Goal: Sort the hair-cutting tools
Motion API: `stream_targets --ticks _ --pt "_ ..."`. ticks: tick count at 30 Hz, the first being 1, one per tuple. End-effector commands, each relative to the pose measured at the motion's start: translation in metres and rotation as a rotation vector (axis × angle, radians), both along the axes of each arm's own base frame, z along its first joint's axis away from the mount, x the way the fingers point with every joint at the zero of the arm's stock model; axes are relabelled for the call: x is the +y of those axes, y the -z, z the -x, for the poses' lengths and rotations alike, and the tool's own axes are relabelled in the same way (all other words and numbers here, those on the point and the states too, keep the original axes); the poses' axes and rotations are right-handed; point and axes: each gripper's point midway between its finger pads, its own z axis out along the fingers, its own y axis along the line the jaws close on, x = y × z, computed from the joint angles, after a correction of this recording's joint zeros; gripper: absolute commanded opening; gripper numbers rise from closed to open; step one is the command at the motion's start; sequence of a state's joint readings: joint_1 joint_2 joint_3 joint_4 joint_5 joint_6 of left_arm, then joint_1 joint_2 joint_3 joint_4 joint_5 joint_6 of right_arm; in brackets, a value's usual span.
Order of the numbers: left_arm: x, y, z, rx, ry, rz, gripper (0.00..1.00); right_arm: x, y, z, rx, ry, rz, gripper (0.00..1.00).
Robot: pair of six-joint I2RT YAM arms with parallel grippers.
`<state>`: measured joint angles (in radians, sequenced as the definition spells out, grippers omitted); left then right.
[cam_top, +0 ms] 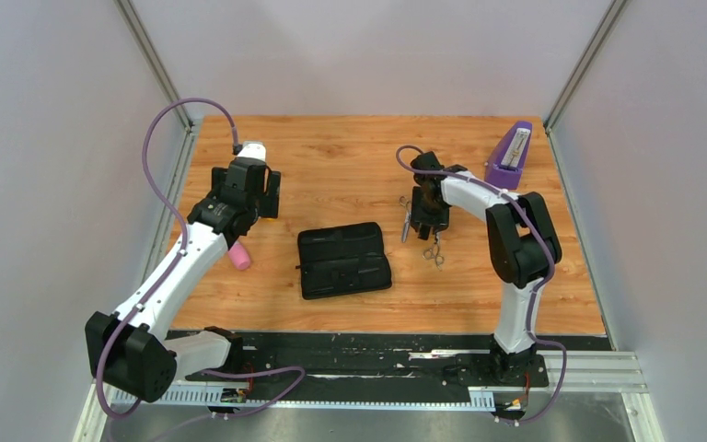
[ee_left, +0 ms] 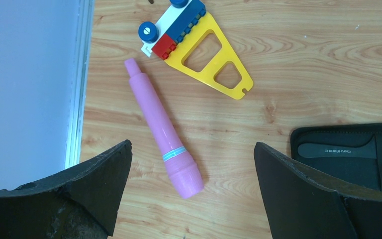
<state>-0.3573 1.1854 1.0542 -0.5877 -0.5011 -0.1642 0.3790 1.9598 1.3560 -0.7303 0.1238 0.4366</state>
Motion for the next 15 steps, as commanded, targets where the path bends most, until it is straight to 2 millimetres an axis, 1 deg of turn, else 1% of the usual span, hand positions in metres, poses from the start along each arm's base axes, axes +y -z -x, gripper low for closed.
stream_targets --ticks 1,4,7,10,15 --pt "0.002 -0.003 -0.003 -0.011 0.003 -0.010 1.00 -0.008 0.028 0.003 0.052 0.032 0.082 0.48" --pt "0.002 -0.003 -0.003 -0.010 0.004 -0.012 1.00 -0.003 0.036 0.006 0.072 0.019 0.084 0.49" --pt "0.002 -0.003 -0.003 -0.010 0.004 -0.012 1.00 -0.001 0.045 0.014 0.104 0.011 0.089 0.46" --pt "0.002 -0.004 -0.003 -0.011 0.004 -0.013 1.00 -0.002 0.051 0.029 0.143 0.007 0.094 0.39" --pt "0.002 -0.005 -0.002 -0.015 0.009 -0.011 1.00 0.001 0.050 0.060 0.191 -0.035 0.106 0.23"
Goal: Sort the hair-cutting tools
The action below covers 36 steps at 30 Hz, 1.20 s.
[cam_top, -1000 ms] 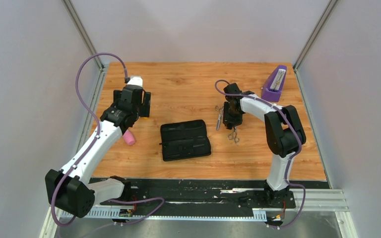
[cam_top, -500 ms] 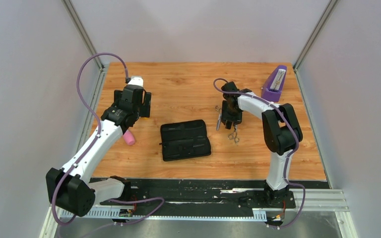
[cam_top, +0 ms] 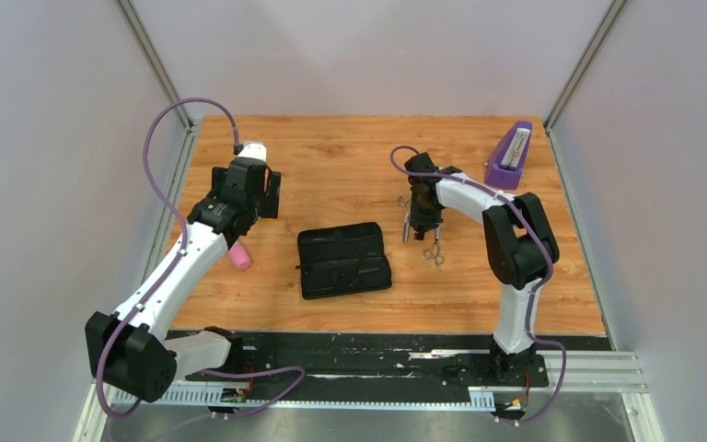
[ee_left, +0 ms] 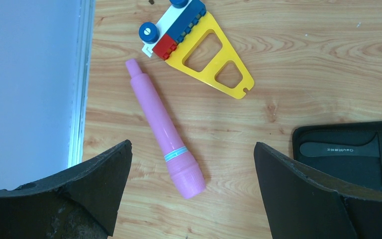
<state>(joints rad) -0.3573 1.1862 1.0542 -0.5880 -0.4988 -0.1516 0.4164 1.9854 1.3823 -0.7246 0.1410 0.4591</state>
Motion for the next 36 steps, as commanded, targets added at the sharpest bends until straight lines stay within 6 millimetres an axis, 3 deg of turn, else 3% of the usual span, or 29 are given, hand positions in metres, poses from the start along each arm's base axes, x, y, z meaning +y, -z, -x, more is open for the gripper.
stream_targets --ticks 1,13,17,20,24,27,32,36 --pt "0.002 -0.006 -0.002 -0.020 0.001 -0.002 1.00 -0.012 0.046 0.071 0.218 -0.036 0.100 0.21" --pt "0.002 -0.009 -0.001 -0.026 0.004 0.000 1.00 0.023 0.012 0.180 0.366 -0.196 0.005 0.15" --pt "0.001 -0.008 -0.001 -0.023 0.006 0.001 1.00 0.012 0.007 0.215 0.429 -0.216 0.019 0.15" --pt "0.002 -0.008 -0.001 -0.022 0.004 -0.003 1.00 0.001 0.000 0.228 0.443 -0.215 0.033 0.15" --pt "0.002 -0.007 -0.001 -0.020 0.003 -0.003 1.00 0.002 -0.011 0.222 0.407 -0.232 0.021 0.21" --pt "0.002 -0.007 -0.001 -0.020 0.002 -0.004 1.00 0.011 -0.021 0.205 0.351 -0.239 0.010 0.33" --pt "0.003 -0.007 -0.001 -0.021 -0.001 -0.007 1.00 0.022 -0.038 0.163 0.226 -0.266 0.020 0.43" --pt "0.003 -0.008 -0.001 -0.022 -0.002 -0.008 1.00 0.021 -0.043 0.147 0.179 -0.325 0.049 0.48"
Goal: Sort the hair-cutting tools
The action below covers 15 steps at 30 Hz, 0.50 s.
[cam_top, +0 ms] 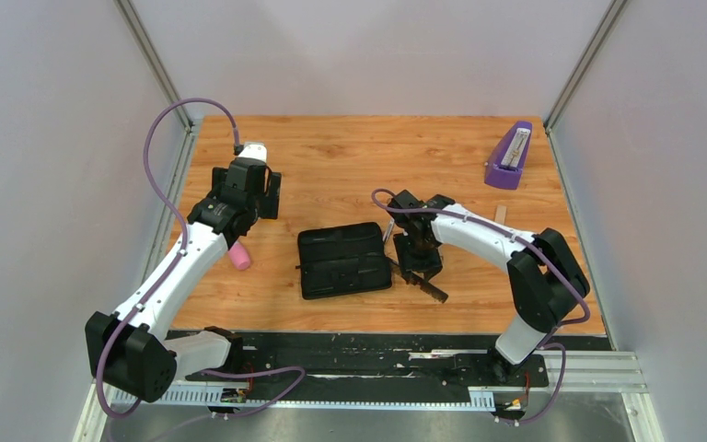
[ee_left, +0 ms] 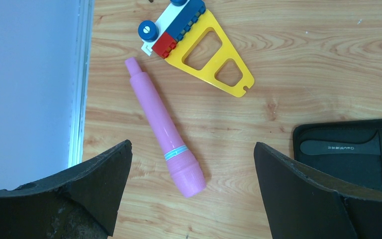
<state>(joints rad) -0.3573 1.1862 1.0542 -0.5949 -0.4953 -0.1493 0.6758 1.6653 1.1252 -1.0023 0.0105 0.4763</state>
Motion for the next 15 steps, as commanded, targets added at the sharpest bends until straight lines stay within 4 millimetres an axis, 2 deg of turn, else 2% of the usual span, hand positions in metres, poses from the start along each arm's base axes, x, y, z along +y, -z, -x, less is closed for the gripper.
stream_targets --ticks 1,5,9,15 --pt "0.004 -0.009 -0.002 -0.031 -0.006 -0.007 1.00 -0.005 -0.008 -0.026 -0.093 -0.081 0.036 0.48" --pt "0.003 -0.009 -0.003 -0.031 -0.002 -0.005 1.00 0.000 -0.001 -0.044 -0.134 -0.138 0.022 0.51" --pt "0.004 -0.009 -0.002 -0.029 -0.006 -0.010 1.00 0.015 0.005 -0.059 -0.152 -0.181 -0.036 0.52" --pt "0.004 -0.008 -0.002 -0.028 -0.006 -0.011 1.00 0.022 0.023 -0.065 -0.125 -0.218 -0.041 0.53"
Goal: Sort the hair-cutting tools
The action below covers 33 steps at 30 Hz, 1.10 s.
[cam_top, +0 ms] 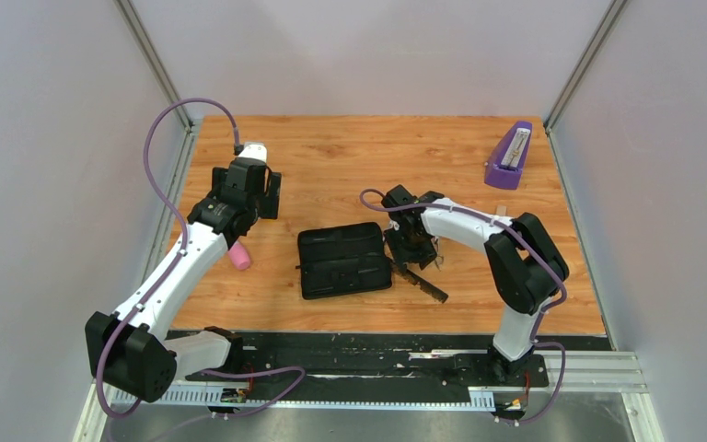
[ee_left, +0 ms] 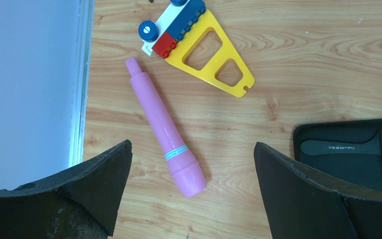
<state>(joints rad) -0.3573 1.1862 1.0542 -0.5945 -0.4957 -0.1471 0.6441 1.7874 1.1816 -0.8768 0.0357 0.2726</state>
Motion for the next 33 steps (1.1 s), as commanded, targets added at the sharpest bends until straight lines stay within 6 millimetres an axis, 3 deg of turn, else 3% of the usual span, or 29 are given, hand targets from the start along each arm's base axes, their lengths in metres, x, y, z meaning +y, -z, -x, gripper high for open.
stream_targets --ticks 1,4,13,24,33 --pt "0.004 -0.008 -0.002 -0.028 -0.006 -0.010 1.00 0.016 0.004 -0.021 -0.046 -0.052 -0.046 0.53" --pt "0.004 -0.007 -0.002 -0.026 -0.006 -0.011 1.00 0.024 0.007 -0.017 -0.017 -0.057 -0.087 0.54" --pt "0.003 -0.006 -0.003 -0.022 -0.005 -0.012 1.00 0.022 0.015 -0.006 0.000 -0.067 -0.048 0.57" --pt "0.003 -0.002 -0.004 -0.011 -0.006 -0.017 1.00 0.041 -0.013 -0.015 -0.101 -0.080 -0.065 0.57" --pt "0.003 -0.001 -0.004 -0.006 -0.007 -0.018 1.00 0.044 0.007 -0.003 -0.046 -0.093 -0.029 0.56"
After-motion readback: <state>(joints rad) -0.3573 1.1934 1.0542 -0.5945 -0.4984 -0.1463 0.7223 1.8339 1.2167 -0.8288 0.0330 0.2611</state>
